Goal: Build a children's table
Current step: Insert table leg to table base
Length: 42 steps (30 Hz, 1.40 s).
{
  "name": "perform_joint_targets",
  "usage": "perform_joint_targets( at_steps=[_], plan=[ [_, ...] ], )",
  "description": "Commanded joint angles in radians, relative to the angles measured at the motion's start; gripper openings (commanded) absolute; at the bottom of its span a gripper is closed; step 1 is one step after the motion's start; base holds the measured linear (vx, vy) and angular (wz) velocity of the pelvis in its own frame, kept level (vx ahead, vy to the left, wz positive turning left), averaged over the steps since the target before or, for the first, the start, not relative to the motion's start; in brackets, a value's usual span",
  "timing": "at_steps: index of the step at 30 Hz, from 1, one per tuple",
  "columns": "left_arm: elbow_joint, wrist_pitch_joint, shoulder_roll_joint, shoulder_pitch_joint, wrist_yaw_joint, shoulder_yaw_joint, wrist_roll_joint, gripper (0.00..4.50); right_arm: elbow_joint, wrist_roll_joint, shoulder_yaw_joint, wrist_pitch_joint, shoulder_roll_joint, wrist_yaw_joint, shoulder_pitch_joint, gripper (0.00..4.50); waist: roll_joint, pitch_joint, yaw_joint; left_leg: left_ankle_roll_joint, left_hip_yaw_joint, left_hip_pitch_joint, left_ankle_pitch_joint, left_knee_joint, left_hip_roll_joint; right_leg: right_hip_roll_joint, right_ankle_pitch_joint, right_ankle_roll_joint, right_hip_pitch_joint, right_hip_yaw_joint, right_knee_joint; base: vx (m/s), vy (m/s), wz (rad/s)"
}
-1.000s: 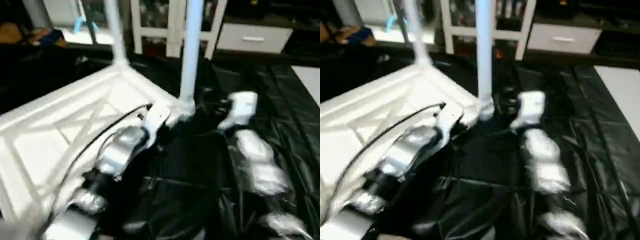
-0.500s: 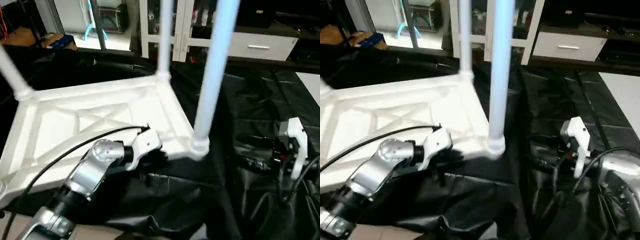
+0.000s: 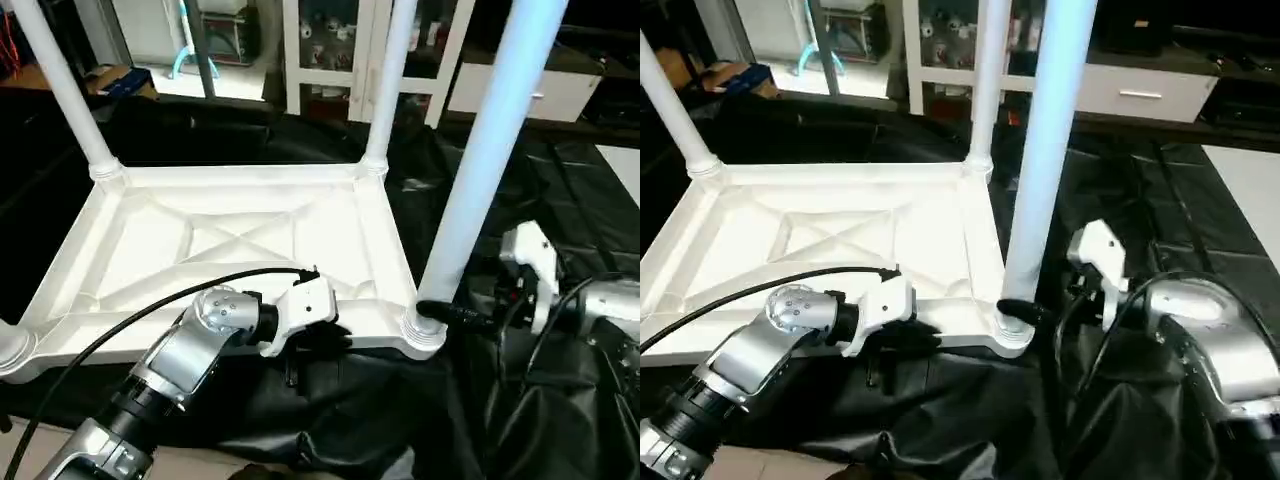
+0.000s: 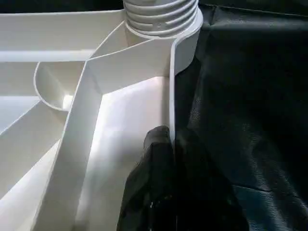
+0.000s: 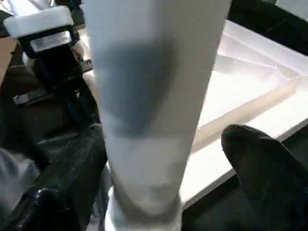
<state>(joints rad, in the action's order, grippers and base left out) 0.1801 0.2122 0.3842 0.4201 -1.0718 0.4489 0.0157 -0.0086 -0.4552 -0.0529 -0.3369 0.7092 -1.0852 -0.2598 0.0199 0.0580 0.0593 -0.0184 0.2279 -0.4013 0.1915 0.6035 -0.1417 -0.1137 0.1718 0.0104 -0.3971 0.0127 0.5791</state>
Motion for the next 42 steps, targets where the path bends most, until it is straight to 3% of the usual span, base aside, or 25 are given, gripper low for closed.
perform_joint_targets(
  at_steps=[1,8,14,24,35,42],
  plan=[
    [-0.025,-0.034,-0.012,0.009,-0.011,0.004,0.013,0.0,0.016,0.003,-0.015,0.007,0.003,-0.034,-0.018,3.93,-0.016,-0.067,-0.005,-0.036,-0.047,0.043,0.229,-0.087,-0.088,-0.04,0.178,-0.216,0.019,-0.018,-0.053,0.0,0.0,0.0],
    [-0.022,-0.037,-0.013,0.009,-0.015,0.006,0.011,0.0,0.092,0.019,-0.044,0.03,-0.021,-0.085,-0.06,3.41,-0.014,-0.071,-0.006,-0.076,-0.045,0.04,0.16,-0.078,-0.087,-0.038,0.096,-0.253,0.026,-0.014,-0.042,0.0,0.0,0.0],
    [-0.027,-0.035,-0.008,0.005,-0.017,0.002,0.009,0.0,0.116,0.005,-0.058,-0.002,-0.018,-0.139,-0.084,2.95,-0.013,-0.067,-0.005,-0.063,-0.046,0.043,0.199,-0.082,-0.089,-0.038,0.146,-0.25,0.025,-0.015,-0.046,0.0,0.0,0.0],
    [-0.022,-0.038,-0.002,0.001,-0.011,0.0,0.001,0.0,0.119,-0.009,-0.039,-0.028,-0.029,-0.155,-0.073,2.08,-0.011,-0.067,-0.004,-0.066,-0.046,0.042,0.18,-0.08,-0.088,-0.038,0.116,-0.258,0.027,-0.014,-0.043,0.0,0.0,0.0],
    [-0.01,-0.025,-0.028,0.008,0.049,0.009,-0.036,0.0,0.117,-0.001,-0.024,-0.043,-0.074,-0.085,-0.051,1.92,-0.011,-0.064,-0.008,-0.035,-0.048,0.044,0.239,-0.085,-0.088,-0.038,0.19,-0.237,0.023,-0.016,-0.051,0.0,0.0,0.0],
    [0.024,0.015,-0.068,0.034,0.157,0.005,-0.088,0.0,0.11,0.005,0.004,-0.045,-0.112,-0.013,-0.031,1.91,-0.016,-0.065,-0.009,-0.02,-0.048,0.046,0.251,-0.086,-0.088,-0.038,0.22,-0.22,0.019,-0.017,-0.055,0.0,0.0,0.0]
  ],
)
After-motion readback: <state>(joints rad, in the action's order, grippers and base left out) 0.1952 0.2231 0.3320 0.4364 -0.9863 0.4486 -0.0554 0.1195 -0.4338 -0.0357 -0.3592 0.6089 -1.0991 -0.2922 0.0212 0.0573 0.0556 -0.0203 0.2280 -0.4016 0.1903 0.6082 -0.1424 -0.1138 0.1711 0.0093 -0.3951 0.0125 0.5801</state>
